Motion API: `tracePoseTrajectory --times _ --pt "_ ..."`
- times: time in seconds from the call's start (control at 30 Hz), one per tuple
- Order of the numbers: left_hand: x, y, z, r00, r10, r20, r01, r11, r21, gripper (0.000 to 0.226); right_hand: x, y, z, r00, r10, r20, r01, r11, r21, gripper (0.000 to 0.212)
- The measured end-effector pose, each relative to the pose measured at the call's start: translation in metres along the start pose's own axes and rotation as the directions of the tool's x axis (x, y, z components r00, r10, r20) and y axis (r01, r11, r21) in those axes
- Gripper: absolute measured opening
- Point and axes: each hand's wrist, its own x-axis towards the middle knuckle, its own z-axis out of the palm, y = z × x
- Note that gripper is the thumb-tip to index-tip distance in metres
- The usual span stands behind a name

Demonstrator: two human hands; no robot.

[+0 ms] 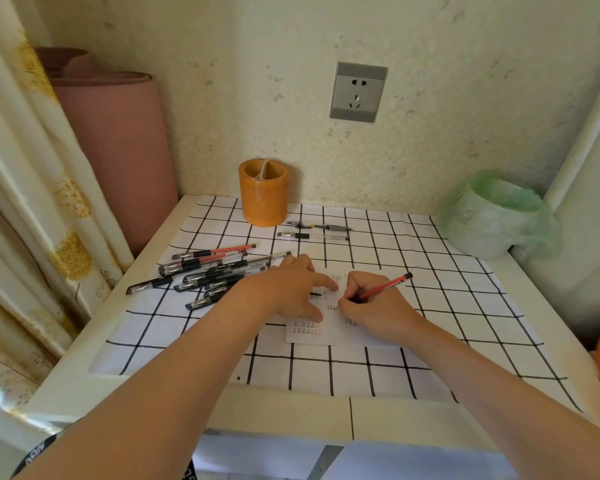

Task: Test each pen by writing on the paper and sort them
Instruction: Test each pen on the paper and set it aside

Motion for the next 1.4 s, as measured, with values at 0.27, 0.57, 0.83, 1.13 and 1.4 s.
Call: tracePoseTrajectory --times 0.27,0.57,0.83,1.13,1.4 --pt "0.000 0.000 0.000 1.000 -0.007 0.011 0.007 1.000 -0.005 0.068 0.001 -0.003 0.001 0.999 0.047 -0.024 -0.047 0.999 -0.001 0.025" --pt "-0.007 -0.013 -0.007 0.992 0.008 -0.127 -0.033 0.980 -0.195 0.061 0.004 -0.014 -0.011 0.968 0.210 -0.135 -0.137 0.899 0.417 0.008" --pt "-0.010 -0.016 -0.007 0.988 -0.049 -0.147 0.033 0.993 -0.110 0.019 0.011 -0.026 -0.027 0.955 0.290 -0.068 -0.159 0.690 0.706 0.035" --pt "-0.010 -0.019 -0.017 0.970 -0.131 -0.206 0.058 0.943 -0.329 0.013 0.018 -0.025 -0.033 0.981 0.135 -0.141 -0.124 0.989 0.083 0.023" --pt "-0.007 -0.016 -0.018 0.971 -0.160 -0.175 0.067 0.892 -0.447 0.011 0.018 -0.019 -0.024 0.996 0.036 -0.085 -0.061 0.948 -0.311 0.016"
